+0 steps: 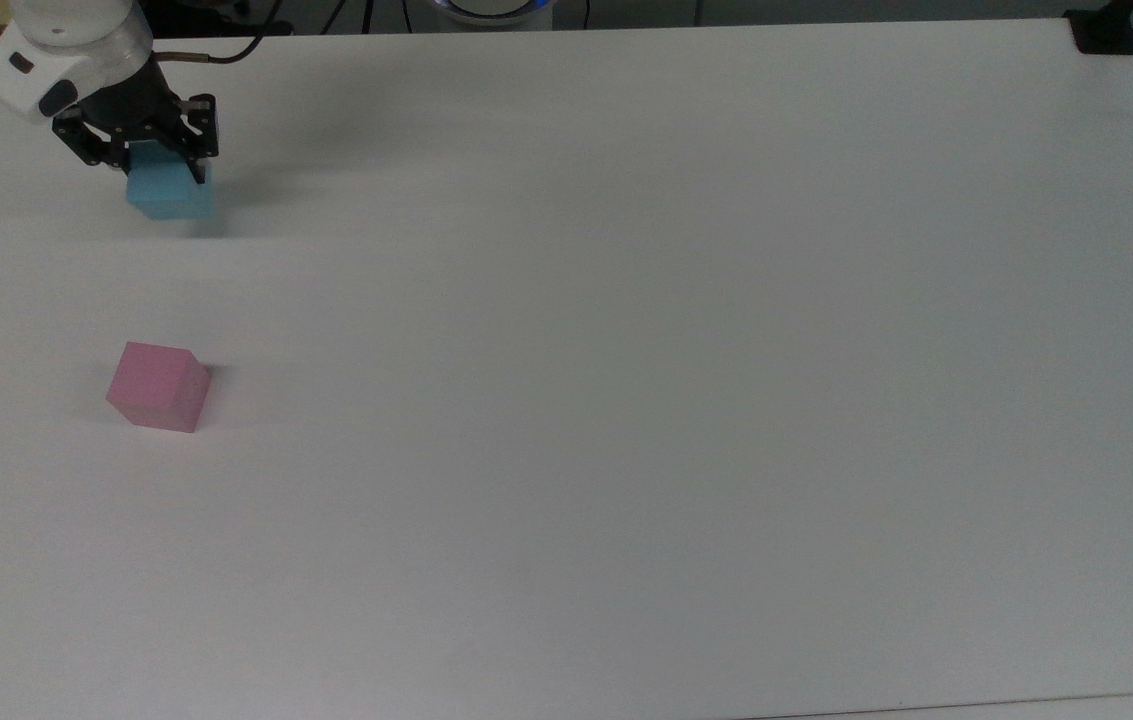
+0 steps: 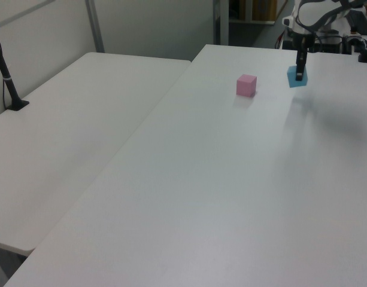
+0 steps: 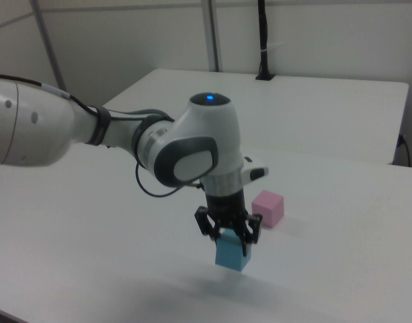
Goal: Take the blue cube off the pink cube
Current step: 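Lift the blue cube off the pink cube and carry it aside, then lower the blue cube onto the table beside the pink cube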
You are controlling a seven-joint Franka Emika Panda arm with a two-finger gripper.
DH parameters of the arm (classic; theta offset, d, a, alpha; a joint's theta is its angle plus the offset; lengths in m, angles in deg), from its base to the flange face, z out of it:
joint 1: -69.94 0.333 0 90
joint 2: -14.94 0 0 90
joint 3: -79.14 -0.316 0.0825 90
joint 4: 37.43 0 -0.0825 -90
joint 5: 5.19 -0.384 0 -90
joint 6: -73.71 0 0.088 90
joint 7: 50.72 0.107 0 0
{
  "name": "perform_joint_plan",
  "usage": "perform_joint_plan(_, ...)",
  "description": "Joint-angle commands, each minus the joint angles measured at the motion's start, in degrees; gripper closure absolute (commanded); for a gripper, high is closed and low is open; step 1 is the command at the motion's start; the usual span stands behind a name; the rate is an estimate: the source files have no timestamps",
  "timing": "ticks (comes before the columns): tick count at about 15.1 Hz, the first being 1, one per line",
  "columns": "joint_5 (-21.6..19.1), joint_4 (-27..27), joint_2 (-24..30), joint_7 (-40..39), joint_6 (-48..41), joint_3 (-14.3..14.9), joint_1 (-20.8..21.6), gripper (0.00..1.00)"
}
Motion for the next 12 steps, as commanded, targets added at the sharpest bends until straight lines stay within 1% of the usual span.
perform_joint_plan(1, -1.15, 3.49, 0.30, -5.28, 0.90, 1.97, -0.30, 0.58)
perform_joint_plan(4, -1.15, 3.66, -1.81, -4.67, 3.53, 1.89, -0.12, 0.56)
perform_joint_plan(6, -1.15, 5.68, -2.95, -4.32, 7.21, 1.89, 0.14, 0.51)
perform_joint_plan(7, -1.15, 6.99, -3.22, -4.32, 9.49, 1.89, 0.23, 0.47)
perform_joint_plan(9, -1.15, 7.71, -3.31, -4.32, 10.48, 1.89, 0.23, 0.21)
perform_joint_plan(10, -1.15, 7.45, -3.13, -4.23, 9.96, 1.89, 0.32, 0.00)
perform_joint_plan(12, -1.15, 6.49, -2.26, -4.14, 7.95, 1.89, 0.32, 0.00)
